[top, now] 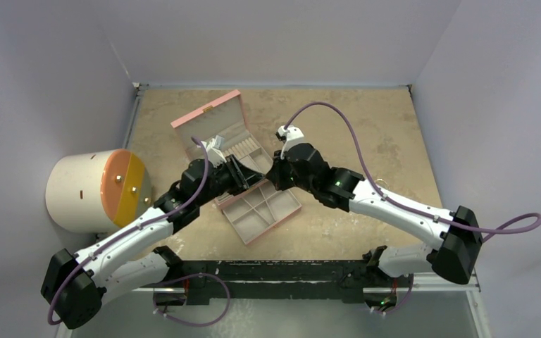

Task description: Organize the mixed jewelry

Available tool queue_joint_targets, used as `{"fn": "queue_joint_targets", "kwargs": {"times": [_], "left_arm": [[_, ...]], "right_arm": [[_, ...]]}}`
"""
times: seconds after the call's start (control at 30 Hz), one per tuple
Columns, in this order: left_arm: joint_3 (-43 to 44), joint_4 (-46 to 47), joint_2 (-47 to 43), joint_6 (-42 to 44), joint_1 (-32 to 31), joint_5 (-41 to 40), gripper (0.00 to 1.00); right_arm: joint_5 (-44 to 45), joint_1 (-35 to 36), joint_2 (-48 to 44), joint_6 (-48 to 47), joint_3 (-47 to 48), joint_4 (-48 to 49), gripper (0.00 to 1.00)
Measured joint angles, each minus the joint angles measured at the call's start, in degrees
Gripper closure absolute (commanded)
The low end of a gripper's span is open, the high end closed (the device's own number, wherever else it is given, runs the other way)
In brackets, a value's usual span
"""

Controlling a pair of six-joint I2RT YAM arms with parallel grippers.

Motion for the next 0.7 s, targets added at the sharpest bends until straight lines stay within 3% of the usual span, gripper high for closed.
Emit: {"fn": "queue_joint_targets", "kwargs": {"times": [0.43,0.67,0.7], "left_arm": [[0.0,0.0,-0.1,0.6,0.0,0.0,1.00],[0.0,-0.2,-0.5,1.4,0.0,0.0,1.00],[0.0,-0.2,-0.6,1.4,0.0,-0.1,1.00]], "right_arm": [[0.0,0.4,0.0,0.0,0.0,0.0,1.00],[-0.6,0.5,-0.1,0.0,0.0,0.1,1.00],[-0.8,0.5,-0.2,0.0,0.0,0.1,0.93]]}}
